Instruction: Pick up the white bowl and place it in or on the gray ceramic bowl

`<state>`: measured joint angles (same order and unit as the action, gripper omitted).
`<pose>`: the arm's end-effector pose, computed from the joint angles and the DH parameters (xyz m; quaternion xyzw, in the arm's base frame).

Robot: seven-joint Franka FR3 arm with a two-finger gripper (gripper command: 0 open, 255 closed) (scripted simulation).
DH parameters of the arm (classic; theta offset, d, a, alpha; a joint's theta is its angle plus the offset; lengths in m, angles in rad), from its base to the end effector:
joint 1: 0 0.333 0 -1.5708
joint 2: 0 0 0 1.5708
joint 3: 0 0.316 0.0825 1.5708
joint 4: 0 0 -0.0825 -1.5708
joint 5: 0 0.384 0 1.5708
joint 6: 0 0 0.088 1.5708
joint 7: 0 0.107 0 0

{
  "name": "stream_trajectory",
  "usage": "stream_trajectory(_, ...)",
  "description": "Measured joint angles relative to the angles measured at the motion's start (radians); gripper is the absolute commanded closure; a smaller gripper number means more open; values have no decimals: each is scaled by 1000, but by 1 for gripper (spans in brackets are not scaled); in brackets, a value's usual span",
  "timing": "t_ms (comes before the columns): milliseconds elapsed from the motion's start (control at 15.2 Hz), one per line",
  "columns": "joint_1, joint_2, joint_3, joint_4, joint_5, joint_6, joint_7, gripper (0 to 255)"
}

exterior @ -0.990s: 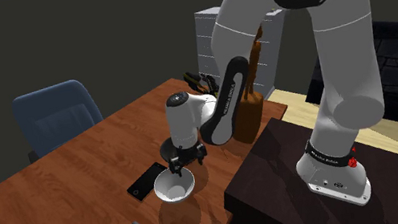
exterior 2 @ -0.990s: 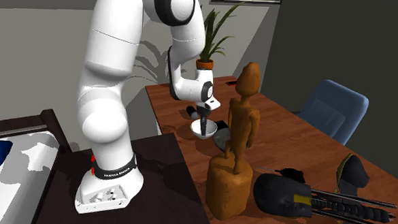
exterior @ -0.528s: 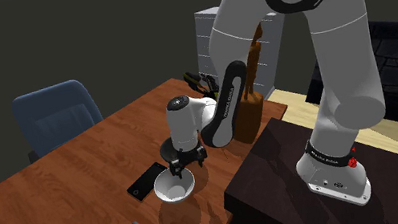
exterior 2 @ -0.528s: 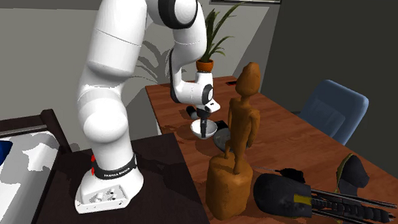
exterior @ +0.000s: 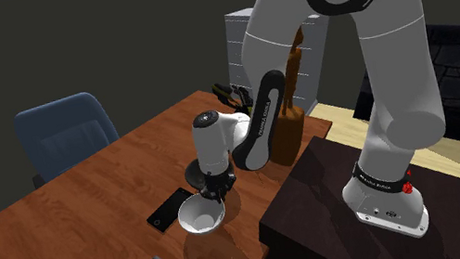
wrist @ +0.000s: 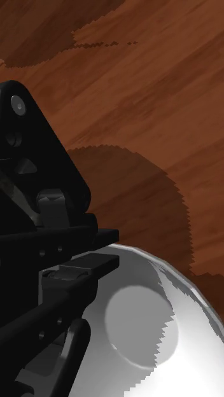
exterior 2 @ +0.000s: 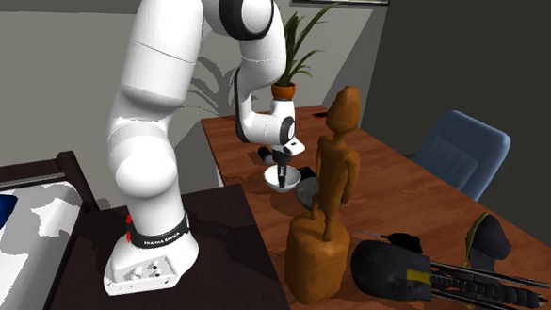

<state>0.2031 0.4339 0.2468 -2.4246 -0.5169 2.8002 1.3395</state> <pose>0.4115 0.2359 0.1346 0.9776 -0.2080 0.0169 0.0269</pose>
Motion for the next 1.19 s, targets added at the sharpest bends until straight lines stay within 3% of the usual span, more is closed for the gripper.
stream_trajectory(462,-11,-19,14,-6,15,-12,-13,255)
stream_trajectory(1188,-91,-176,126,-40,166,-127,-131,255)
